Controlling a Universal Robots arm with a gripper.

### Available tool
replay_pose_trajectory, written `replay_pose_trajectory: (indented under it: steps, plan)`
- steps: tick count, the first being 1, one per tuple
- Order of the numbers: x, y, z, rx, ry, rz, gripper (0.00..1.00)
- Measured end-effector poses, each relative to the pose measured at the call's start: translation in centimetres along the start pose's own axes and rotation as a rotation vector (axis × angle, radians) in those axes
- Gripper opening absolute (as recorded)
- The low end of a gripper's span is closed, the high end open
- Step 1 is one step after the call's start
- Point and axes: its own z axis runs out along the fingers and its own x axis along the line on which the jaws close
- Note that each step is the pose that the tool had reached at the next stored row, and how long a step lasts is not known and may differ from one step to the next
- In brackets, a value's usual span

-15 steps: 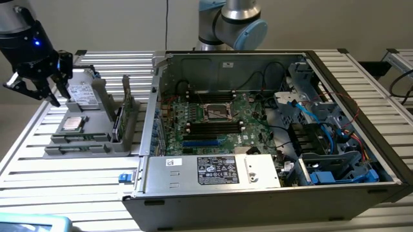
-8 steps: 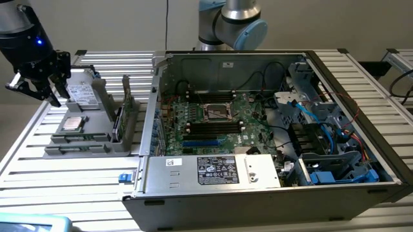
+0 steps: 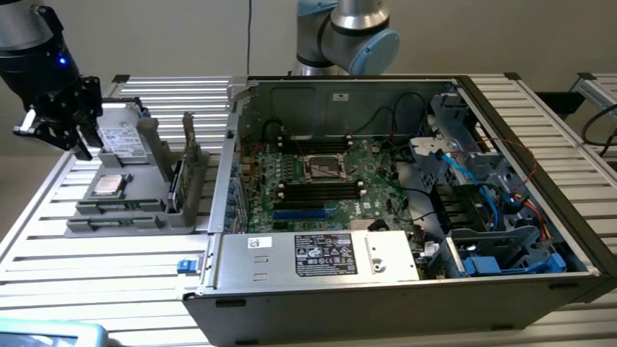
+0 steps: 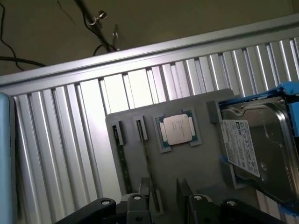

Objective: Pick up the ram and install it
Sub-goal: 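Pick up the ram and move it above insertion slot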

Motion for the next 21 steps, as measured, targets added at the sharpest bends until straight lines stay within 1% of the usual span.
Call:
replay_pose_trajectory:
  steps: [4, 5, 7, 13, 21]
  plan:
    - [0.0, 0.00, 0.03, -0.0006, 0.0030, -0.073, 0.36]
    - [0.0, 0.01, 0.07, -0.0009, 0.0035, -0.084, 0.36]
    - [0.2, -0.04, 0.34, -0.0024, 0.0021, -0.102, 0.36]
    - [1.1, -0.25, 1.41, -0.0135, -0.0052, -0.141, 0.36]
    - [2.1, -0.53, 2.86, -0.0319, -0.0147, -0.196, 0.36]
